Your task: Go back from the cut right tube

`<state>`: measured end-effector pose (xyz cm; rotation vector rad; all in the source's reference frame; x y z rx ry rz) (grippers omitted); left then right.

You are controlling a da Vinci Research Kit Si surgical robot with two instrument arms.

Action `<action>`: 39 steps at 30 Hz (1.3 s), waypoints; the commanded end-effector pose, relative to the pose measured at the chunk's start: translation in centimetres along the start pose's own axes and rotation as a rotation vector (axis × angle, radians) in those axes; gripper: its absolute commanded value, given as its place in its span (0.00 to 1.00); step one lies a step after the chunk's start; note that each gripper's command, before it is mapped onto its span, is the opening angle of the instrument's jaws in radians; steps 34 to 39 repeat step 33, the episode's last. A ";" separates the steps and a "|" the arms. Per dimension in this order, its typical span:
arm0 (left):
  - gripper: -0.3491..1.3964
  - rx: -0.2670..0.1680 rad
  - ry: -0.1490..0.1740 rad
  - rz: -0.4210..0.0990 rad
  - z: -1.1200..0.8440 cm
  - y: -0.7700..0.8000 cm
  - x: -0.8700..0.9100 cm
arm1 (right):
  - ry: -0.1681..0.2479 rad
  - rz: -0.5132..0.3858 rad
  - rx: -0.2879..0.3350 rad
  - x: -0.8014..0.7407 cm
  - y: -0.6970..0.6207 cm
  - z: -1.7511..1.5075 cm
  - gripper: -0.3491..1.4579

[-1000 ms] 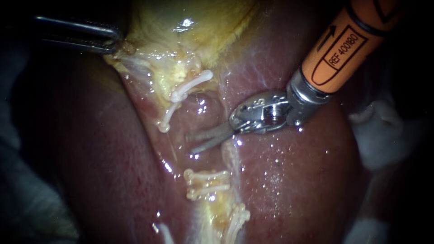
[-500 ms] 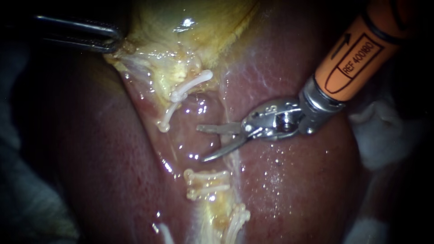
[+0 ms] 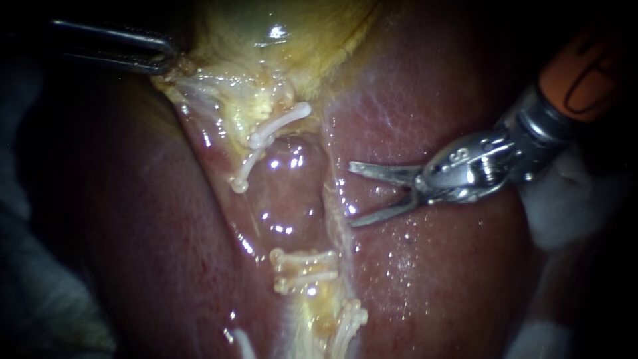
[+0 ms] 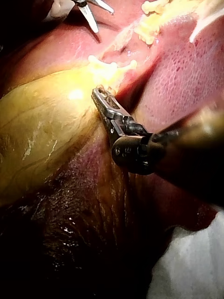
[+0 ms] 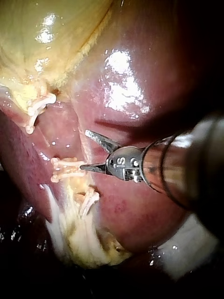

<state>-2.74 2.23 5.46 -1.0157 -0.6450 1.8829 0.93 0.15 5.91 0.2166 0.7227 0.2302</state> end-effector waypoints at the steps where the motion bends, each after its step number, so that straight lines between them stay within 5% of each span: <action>1: 0.00 0.001 0.001 0.000 0.00 0.00 -0.01 | -0.029 -0.002 -0.003 -0.02 0.01 -0.06 0.99; 4: 0.00 0.003 0.002 0.001 0.03 0.00 -0.03 | -0.067 0.006 -0.007 -0.03 0.05 -0.17 0.99; 21: 0.00 -0.010 -0.017 0.012 0.65 -0.18 -0.33 | -0.070 0.010 -0.007 -0.01 0.07 -0.29 0.99; 28: 0.00 -0.013 -0.022 0.013 0.63 -0.19 -0.33 | -0.065 0.011 0.012 0.00 0.06 -0.29 0.99; 33: 0.00 -0.024 -0.028 0.010 0.46 -0.17 -0.26 | -0.036 0.012 0.138 0.01 0.03 -0.16 0.97; 39: 0.00 -0.024 -0.028 0.010 0.46 -0.17 -0.26 | -0.036 0.012 0.138 0.01 0.03 -0.16 0.97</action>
